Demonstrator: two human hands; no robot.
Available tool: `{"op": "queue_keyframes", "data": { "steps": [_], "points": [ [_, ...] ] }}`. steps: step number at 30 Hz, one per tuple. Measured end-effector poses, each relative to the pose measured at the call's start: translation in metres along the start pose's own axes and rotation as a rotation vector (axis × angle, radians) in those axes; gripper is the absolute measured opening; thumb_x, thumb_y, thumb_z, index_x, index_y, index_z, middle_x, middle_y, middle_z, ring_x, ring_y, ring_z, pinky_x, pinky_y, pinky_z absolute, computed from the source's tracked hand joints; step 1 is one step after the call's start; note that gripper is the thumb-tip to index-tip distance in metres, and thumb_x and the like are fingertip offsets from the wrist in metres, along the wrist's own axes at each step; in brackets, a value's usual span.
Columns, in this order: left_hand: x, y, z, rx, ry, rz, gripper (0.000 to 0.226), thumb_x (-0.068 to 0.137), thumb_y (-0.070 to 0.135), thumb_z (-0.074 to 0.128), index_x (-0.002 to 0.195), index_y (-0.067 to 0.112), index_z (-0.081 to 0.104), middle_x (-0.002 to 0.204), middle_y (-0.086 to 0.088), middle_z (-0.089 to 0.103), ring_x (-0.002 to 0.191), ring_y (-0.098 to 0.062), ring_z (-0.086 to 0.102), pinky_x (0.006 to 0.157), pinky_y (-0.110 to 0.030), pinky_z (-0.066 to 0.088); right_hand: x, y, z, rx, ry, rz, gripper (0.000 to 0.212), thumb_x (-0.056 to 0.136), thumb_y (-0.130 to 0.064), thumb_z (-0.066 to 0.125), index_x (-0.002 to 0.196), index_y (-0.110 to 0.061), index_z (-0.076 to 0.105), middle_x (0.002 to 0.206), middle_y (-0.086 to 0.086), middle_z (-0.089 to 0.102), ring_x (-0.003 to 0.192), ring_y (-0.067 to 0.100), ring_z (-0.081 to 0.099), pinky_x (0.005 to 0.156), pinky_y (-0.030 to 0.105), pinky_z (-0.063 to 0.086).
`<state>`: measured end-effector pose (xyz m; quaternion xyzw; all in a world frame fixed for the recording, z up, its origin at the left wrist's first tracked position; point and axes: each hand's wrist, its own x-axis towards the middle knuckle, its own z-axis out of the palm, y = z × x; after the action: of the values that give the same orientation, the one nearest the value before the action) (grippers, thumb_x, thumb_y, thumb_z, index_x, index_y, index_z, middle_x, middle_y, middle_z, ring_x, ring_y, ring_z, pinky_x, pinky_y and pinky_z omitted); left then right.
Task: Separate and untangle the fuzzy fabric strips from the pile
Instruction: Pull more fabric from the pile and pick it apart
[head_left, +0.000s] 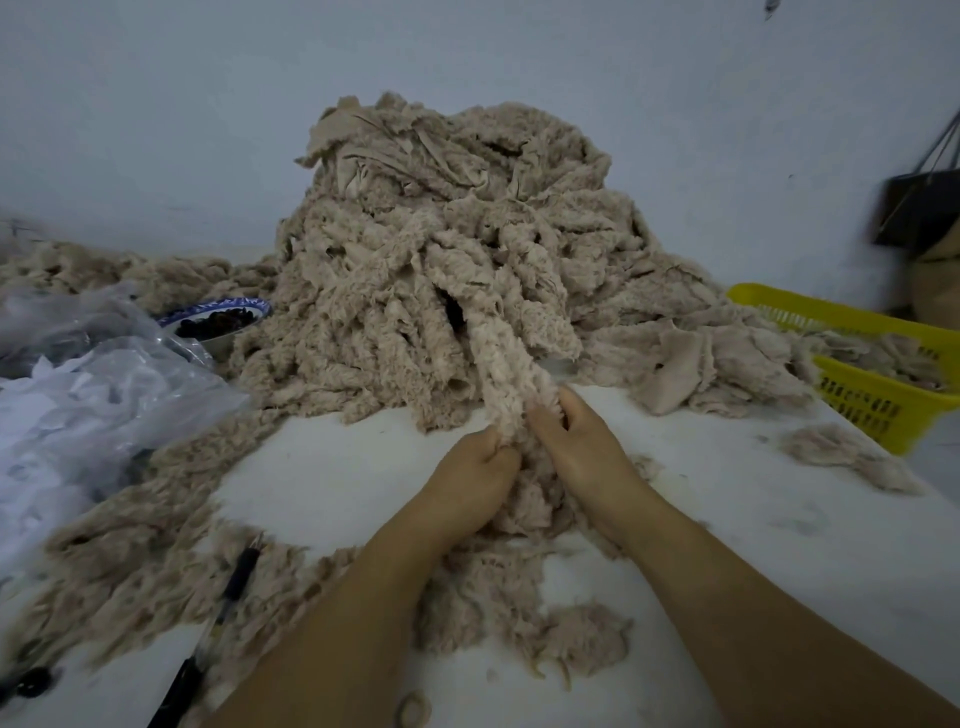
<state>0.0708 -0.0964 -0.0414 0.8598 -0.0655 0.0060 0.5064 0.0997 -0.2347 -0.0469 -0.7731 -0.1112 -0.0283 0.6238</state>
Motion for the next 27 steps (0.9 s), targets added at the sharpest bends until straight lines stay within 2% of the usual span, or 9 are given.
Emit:
{"op": "queue_keyframes", "data": {
  "steps": [3, 5, 9, 11, 14, 17, 21, 25, 27],
  "points": [
    [0.001, -0.003, 0.000, 0.070, 0.070, 0.068, 0.037, 0.098, 0.011, 0.044, 0.064, 0.019, 0.032, 0.058, 0.007, 0.037, 0.043, 0.002, 0.036, 0.045, -0.014, 0.027, 0.003, 0.004, 0.001, -0.027, 0.142, 0.066, 0.026, 0.099, -0.037, 0.043, 0.075, -0.027, 0.040, 0.070, -0.001, 0.041, 0.055, 0.006, 0.038, 0.056, 0.025, 0.037],
    [0.000, -0.001, 0.000, 0.002, 0.147, 0.034, 0.037, 0.097, 0.009, 0.044, 0.063, 0.018, 0.033, 0.051, 0.009, 0.038, 0.042, 0.000, 0.034, 0.051, -0.024, 0.036, 0.006, 0.003, -0.001, 0.083, 0.239, 0.171, 0.017, 0.097, -0.037, 0.041, 0.085, -0.027, 0.049, 0.082, 0.010, 0.053, 0.071, 0.019, 0.053, 0.069, 0.038, 0.048],
    [0.005, 0.000, -0.017, -0.749, 0.329, -0.128, 0.029, 0.093, -0.006, 0.037, 0.091, -0.002, 0.066, 0.062, 0.002, 0.070, 0.051, -0.011, 0.064, 0.047, -0.024, 0.051, 0.018, 0.004, -0.029, 0.543, 0.456, 0.310, 0.044, 0.100, -0.028, 0.040, 0.142, -0.014, 0.044, 0.123, 0.018, 0.060, 0.099, 0.030, 0.063, 0.083, 0.045, 0.057],
    [0.007, -0.002, -0.028, -1.138, 0.282, -0.099, 0.031, 0.092, -0.011, 0.034, 0.094, -0.004, 0.064, 0.075, -0.006, 0.073, 0.056, -0.011, 0.064, 0.048, -0.020, 0.050, 0.021, 0.007, -0.037, 0.598, 0.465, 0.308, 0.041, 0.101, -0.027, 0.042, 0.141, -0.017, 0.044, 0.122, 0.012, 0.062, 0.102, 0.027, 0.065, 0.085, 0.045, 0.058],
    [0.009, -0.006, -0.032, -1.412, 0.187, -0.100, 0.023, 0.086, -0.006, 0.033, 0.086, 0.007, 0.052, 0.067, -0.003, 0.058, 0.041, -0.006, 0.037, 0.033, -0.015, 0.027, 0.018, 0.005, -0.027, 0.603, 0.392, 0.304, 0.022, 0.099, -0.028, 0.048, 0.115, -0.019, 0.060, 0.099, 0.009, 0.069, 0.084, 0.023, 0.071, 0.066, 0.034, 0.058],
    [0.010, -0.007, -0.028, -1.238, 0.150, -0.083, 0.009, 0.094, 0.012, 0.043, 0.094, 0.009, 0.051, 0.074, -0.002, 0.056, 0.039, -0.006, 0.031, 0.033, -0.016, 0.021, 0.014, 0.002, -0.027, 0.567, 0.325, 0.282, 0.025, 0.096, -0.039, 0.057, 0.112, -0.021, 0.065, 0.102, 0.007, 0.074, 0.091, 0.022, 0.073, 0.073, 0.036, 0.059],
    [0.008, -0.004, -0.014, -0.826, 0.061, -0.172, 0.048, 0.086, 0.059, 0.060, 0.095, 0.013, 0.067, 0.059, -0.002, 0.054, 0.040, -0.010, 0.030, 0.038, -0.020, 0.026, 0.004, -0.006, -0.018, 0.388, 0.111, 0.193, 0.053, 0.089, -0.050, 0.065, 0.133, -0.020, 0.059, 0.125, 0.005, 0.068, 0.112, 0.024, 0.066, 0.098, 0.047, 0.053],
    [0.005, -0.002, -0.008, -0.821, 0.026, -0.227, 0.041, 0.090, 0.055, 0.060, 0.093, 0.018, 0.076, 0.055, 0.001, 0.053, 0.044, -0.010, 0.044, 0.042, -0.020, 0.039, -0.006, -0.012, -0.001, 0.177, -0.150, 0.072, 0.022, 0.091, -0.048, 0.063, 0.107, -0.034, 0.070, 0.103, -0.014, 0.075, 0.096, 0.007, 0.071, 0.081, 0.026, 0.057],
    [0.008, -0.004, -0.014, -0.731, 0.238, -0.286, 0.039, 0.095, 0.048, 0.059, 0.114, 0.016, 0.072, 0.092, -0.004, 0.070, 0.078, -0.016, 0.065, 0.073, -0.029, 0.054, -0.008, -0.016, -0.001, 0.102, -0.146, 0.004, 0.011, 0.095, -0.046, 0.059, 0.095, -0.042, 0.069, 0.094, -0.026, 0.073, 0.086, -0.004, 0.069, 0.069, 0.011, 0.052]
  ]
}}
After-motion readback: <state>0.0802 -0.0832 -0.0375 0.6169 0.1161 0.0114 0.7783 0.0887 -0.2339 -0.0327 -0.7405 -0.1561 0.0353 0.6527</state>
